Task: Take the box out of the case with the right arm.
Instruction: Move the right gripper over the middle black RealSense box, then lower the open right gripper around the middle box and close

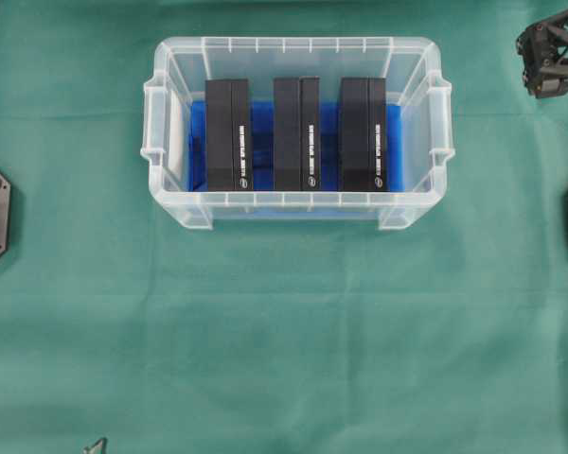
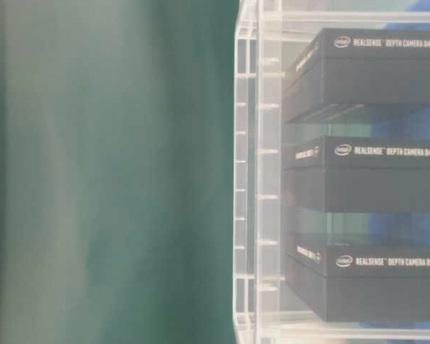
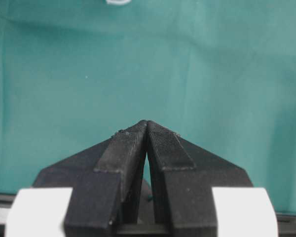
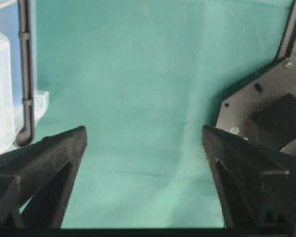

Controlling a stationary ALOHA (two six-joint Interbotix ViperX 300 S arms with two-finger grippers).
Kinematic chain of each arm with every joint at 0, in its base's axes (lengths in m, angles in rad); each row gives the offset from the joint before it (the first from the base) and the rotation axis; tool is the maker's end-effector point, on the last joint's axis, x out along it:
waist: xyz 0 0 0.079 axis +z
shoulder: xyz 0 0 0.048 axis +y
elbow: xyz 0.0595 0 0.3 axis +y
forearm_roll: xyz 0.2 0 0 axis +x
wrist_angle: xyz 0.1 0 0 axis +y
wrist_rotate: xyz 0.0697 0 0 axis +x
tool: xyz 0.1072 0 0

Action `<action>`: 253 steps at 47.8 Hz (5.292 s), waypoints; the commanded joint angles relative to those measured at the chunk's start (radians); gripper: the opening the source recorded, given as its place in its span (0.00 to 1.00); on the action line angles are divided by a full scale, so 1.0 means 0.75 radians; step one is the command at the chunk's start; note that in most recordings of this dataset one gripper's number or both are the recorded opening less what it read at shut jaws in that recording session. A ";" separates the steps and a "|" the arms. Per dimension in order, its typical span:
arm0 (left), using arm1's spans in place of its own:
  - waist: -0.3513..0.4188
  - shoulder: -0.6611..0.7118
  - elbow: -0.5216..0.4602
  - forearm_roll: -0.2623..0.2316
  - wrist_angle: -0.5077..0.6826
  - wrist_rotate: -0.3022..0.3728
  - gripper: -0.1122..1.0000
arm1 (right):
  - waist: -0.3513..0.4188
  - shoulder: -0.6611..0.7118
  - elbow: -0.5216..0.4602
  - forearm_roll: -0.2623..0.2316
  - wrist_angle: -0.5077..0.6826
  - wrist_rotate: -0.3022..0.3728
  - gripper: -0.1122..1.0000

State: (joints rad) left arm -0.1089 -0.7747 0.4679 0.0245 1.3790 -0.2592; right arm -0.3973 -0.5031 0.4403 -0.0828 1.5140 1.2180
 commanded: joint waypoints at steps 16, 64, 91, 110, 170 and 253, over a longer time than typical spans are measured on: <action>-0.002 0.002 -0.031 0.006 -0.004 0.002 0.10 | 0.004 0.000 -0.014 -0.006 0.008 0.006 0.94; 0.012 -0.008 -0.029 0.018 0.076 0.012 0.10 | 0.227 0.468 -0.440 0.002 -0.157 0.321 0.94; 0.010 -0.016 -0.029 0.018 0.076 0.031 0.10 | 0.317 1.002 -1.084 -0.006 -0.108 0.346 0.94; 0.010 -0.016 -0.027 0.018 0.076 0.029 0.10 | 0.333 1.019 -1.100 -0.006 -0.106 0.348 0.94; 0.012 -0.016 -0.029 0.018 0.076 0.029 0.10 | 0.333 1.021 -1.100 -0.022 -0.106 0.346 0.94; 0.012 -0.014 -0.027 0.016 0.076 0.016 0.10 | 0.311 1.094 -0.882 -0.076 -0.299 0.395 0.94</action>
State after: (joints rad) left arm -0.1012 -0.7900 0.4679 0.0353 1.4389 -0.2439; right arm -0.1672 0.3390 -0.2255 -0.1411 1.3100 1.5079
